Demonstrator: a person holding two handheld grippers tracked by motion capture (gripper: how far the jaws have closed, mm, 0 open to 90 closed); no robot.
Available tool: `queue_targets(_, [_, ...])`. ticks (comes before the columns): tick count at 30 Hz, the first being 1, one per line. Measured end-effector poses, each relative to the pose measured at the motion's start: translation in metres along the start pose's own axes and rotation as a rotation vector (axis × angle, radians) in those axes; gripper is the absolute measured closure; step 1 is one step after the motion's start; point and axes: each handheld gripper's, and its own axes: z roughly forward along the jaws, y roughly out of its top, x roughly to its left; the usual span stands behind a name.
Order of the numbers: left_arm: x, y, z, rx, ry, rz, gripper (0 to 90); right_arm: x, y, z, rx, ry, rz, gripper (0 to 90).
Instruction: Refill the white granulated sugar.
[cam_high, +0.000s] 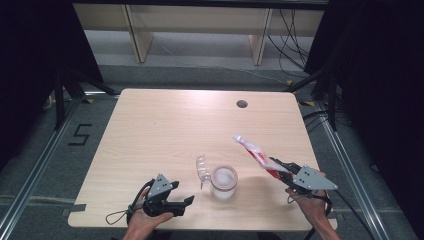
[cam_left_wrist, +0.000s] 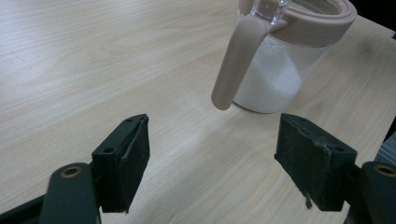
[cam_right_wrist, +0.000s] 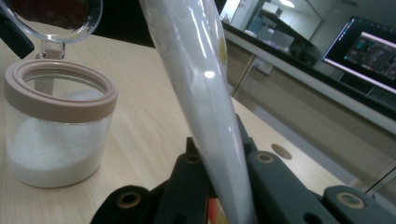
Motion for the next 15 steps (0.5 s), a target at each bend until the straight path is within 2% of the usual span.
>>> queue_targets(4, [0.0,0.0,0.0,-0.001,-0.001,-0.003,25.6,-0.008,-0.007,0.004,-0.028,-0.005,0.068,89.3])
queue_targets(5, [0.0,0.0,0.0,-0.006,-0.003,-0.001,25.6,-0.008,-0.008,0.005,-0.027,-0.002,0.109,89.3])
queue_targets(7, [0.0,0.0,0.0,-0.005,-0.003,0.001,25.6,-0.014,-0.012,0.007,-0.041,-0.014,0.123,89.4])
queue_targets(8, [0.0,0.0,0.0,-0.001,-0.002,0.001,25.6,-0.014,-0.014,0.009,-0.044,-0.001,0.153,89.4])
queue_targets(14, [0.0,0.0,0.0,0.002,0.0,0.001,25.6,-0.018,-0.02,0.018,-0.04,-0.019,0.165,89.5])
queue_targets(15, [0.0,0.0,0.0,-0.003,-0.006,0.003,25.6,-0.017,-0.021,0.019,-0.025,0.005,0.194,89.5])
